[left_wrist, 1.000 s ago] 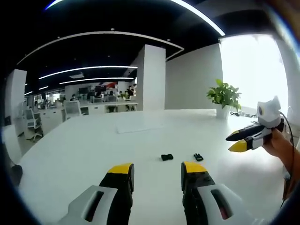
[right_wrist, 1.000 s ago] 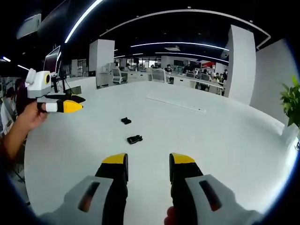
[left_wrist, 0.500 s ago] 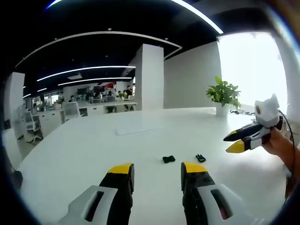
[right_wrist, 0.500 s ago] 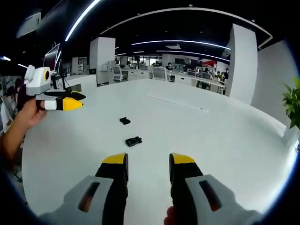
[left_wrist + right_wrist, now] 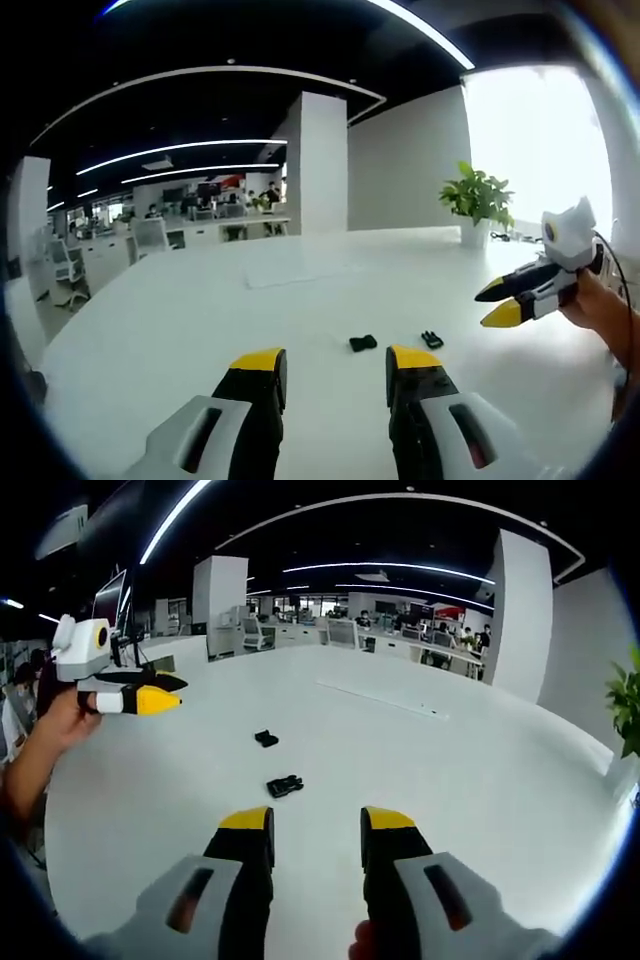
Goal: Snap the two parts of the plastic buckle together until the buckle closes and remains connected.
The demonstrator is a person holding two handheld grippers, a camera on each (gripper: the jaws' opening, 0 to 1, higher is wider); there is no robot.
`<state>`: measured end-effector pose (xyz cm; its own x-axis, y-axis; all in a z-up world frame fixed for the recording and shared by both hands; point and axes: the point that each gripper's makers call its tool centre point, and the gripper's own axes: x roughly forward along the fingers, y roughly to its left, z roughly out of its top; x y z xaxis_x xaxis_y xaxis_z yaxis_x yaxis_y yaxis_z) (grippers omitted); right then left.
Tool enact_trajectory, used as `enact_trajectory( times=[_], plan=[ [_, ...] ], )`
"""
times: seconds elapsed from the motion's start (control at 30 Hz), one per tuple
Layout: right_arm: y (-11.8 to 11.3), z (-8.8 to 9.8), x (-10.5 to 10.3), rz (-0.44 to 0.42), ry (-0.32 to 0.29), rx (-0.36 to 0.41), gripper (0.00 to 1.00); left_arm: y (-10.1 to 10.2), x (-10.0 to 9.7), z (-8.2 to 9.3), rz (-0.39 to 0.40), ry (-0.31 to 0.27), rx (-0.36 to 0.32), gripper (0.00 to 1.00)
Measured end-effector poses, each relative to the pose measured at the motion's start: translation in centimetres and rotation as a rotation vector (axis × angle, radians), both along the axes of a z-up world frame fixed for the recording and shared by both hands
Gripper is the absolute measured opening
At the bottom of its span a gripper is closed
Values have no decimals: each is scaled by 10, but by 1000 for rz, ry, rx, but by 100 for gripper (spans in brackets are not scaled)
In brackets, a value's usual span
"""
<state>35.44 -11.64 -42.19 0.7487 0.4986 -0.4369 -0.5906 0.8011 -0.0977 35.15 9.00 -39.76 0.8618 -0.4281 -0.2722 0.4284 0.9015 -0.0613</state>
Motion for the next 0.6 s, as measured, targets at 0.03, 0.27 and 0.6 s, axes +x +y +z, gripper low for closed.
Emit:
enact_trajectory(
  times=[0.03,0.27,0.6],
  plan=[
    [1,0,0,1,2,0,35,0,0,0,0,0,0,40],
    [6,-5,4,11,21,-7,35,-2,2,-5,-2,9,-2,40],
    [14,-11,10,16,65,38,34,0,3,-6,2,12,-8,40]
  ],
)
